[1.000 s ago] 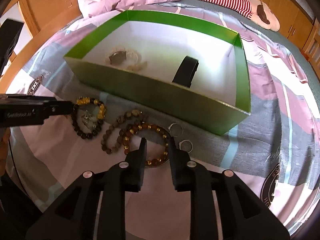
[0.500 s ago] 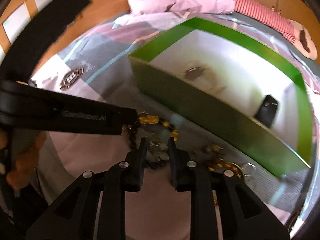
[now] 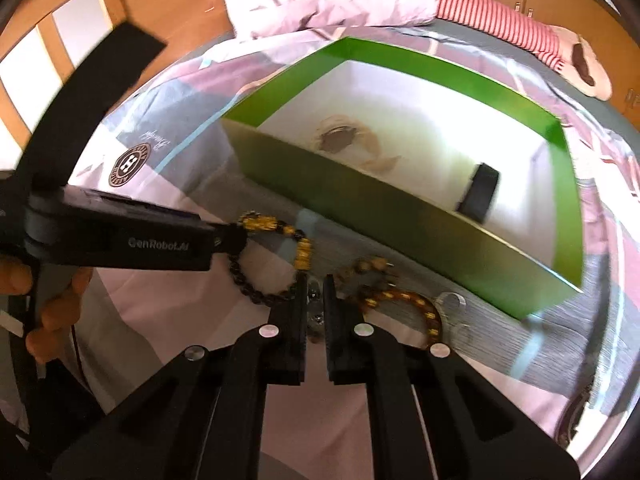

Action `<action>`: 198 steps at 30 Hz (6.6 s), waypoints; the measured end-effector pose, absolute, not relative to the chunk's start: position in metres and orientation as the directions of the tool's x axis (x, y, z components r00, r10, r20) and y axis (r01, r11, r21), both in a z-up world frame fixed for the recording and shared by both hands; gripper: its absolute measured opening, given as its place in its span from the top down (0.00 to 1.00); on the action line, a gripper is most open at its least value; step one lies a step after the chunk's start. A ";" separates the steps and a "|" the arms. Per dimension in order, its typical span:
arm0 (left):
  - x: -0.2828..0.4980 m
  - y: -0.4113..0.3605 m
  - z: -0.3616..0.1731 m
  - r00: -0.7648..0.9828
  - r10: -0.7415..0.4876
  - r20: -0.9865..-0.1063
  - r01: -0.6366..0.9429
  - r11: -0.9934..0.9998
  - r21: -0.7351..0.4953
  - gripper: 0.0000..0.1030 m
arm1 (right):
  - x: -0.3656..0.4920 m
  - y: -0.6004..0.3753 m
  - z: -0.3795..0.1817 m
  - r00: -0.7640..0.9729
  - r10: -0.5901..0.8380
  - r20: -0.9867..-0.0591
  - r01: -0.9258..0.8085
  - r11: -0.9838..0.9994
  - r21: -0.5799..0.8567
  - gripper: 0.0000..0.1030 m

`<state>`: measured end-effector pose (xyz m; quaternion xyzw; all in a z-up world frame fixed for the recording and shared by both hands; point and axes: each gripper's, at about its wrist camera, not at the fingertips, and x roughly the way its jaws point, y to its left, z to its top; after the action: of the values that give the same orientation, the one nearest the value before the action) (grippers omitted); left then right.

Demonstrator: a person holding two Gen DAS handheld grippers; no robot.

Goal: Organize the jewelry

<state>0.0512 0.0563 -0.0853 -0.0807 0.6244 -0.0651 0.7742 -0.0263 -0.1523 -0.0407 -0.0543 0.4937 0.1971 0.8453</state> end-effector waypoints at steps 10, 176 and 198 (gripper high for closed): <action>0.049 0.049 -0.084 0.222 -0.192 -0.956 0.027 0.981 -0.190 0.76 | -0.025 -0.161 -0.038 0.445 0.274 -0.853 -0.368 0.924 0.105 0.92; 0.000 -0.027 -0.003 0.431 -0.101 -0.897 0.195 0.981 -0.017 0.88 | -0.045 -0.182 0.016 0.560 0.349 -0.752 -0.378 0.915 0.143 0.92; 0.000 -0.029 -0.008 0.425 -0.099 -0.900 0.200 0.980 -0.013 0.88 | -0.045 -0.179 0.015 0.552 0.351 -0.756 -0.384 0.912 0.143 0.92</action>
<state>0.0001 -0.0287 -0.0078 0.0477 0.5291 -0.0886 0.8426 -0.0451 -0.1786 0.0145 -0.0192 0.4245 0.2086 0.8808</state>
